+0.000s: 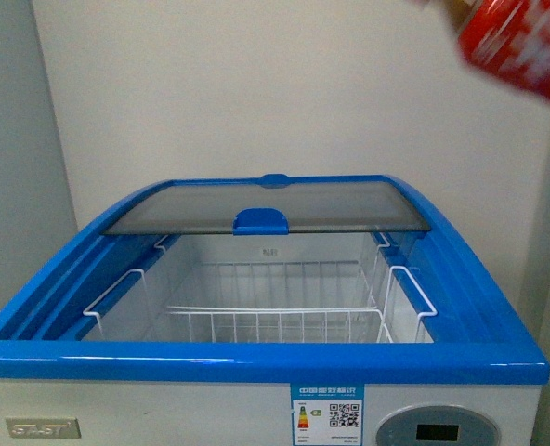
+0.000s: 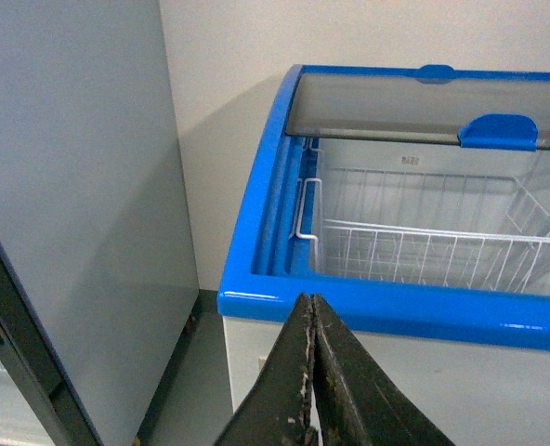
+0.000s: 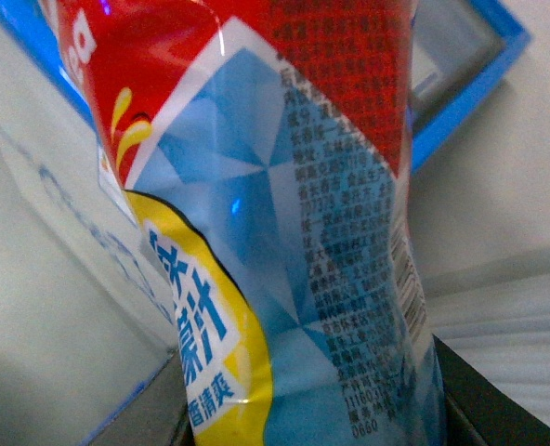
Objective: Put drink in fridge
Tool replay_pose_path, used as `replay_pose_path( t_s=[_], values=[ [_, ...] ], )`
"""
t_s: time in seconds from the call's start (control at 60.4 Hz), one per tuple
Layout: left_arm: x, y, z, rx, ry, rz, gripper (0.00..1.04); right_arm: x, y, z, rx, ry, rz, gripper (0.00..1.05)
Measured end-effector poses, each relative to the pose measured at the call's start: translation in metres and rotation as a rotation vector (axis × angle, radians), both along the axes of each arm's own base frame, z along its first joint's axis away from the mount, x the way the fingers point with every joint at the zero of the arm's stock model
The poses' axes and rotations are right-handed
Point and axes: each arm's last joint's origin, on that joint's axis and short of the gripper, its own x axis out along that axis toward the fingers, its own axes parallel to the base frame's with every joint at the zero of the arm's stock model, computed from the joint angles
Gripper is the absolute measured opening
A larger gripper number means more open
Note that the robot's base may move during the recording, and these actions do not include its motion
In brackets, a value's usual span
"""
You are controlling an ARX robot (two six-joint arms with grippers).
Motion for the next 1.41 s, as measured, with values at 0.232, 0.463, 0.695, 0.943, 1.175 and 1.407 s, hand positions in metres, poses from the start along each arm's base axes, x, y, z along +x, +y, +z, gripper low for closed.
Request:
replay_pose_path(
  t_s=[0.232, 0.463, 0.695, 0.943, 1.175, 1.407],
  values=[
    [-0.025, 0.013, -0.013, 0.000, 0.006, -0.002, 0.03, 0.109, 0.043, -0.047, -0.422, 0.133, 0.295, 0.43],
    [-0.039, 0.013, -0.019, 0.000, 0.008, -0.002, 0.03, 0.144, 0.084, -0.056, -0.447, 0.059, 0.370, 0.43],
    [-0.049, 0.013, -0.029, -0.001, 0.005, -0.002, 0.03, 0.186, 0.103, -0.091, -0.456, 0.074, 0.385, 0.43],
    [-0.061, 0.013, -0.025, -0.001, -0.011, -0.002, 0.03, 0.239, 0.121, -0.129, -0.438, 0.126, 0.402, 0.43],
    [-0.069, 0.013, -0.025, -0.001, -0.014, -0.002, 0.03, 0.276, 0.129, -0.161, -0.471, 0.156, 0.324, 0.43],
    [-0.073, 0.013, -0.025, -0.001, -0.014, -0.002, 0.03, 0.284, 0.132, -0.171, -0.485, 0.124, 0.260, 0.43]
  ],
)
